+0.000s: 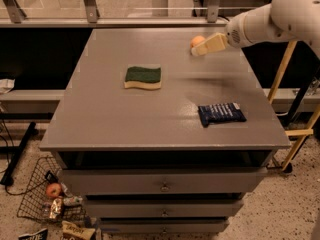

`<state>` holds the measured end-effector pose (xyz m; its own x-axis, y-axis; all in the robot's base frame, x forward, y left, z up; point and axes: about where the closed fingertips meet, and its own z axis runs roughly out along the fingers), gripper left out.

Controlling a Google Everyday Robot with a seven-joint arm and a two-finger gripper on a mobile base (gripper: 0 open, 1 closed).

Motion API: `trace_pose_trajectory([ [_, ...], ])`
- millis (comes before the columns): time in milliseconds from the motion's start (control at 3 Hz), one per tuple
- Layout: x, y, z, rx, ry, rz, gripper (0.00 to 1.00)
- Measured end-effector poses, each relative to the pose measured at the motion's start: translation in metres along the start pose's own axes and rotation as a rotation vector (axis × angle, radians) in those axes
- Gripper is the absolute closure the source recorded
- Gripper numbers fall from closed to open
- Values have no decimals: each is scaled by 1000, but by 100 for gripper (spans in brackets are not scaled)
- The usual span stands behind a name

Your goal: Move orange near rxbar blueberry

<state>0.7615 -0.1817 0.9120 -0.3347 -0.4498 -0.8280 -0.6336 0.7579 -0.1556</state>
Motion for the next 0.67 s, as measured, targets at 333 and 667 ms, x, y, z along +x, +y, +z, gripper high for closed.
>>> trace_pose_trajectory([
  [333,-13,-5,35,51,-38,60,0],
  [667,-17,-13,66,90,-41,103,0],
])
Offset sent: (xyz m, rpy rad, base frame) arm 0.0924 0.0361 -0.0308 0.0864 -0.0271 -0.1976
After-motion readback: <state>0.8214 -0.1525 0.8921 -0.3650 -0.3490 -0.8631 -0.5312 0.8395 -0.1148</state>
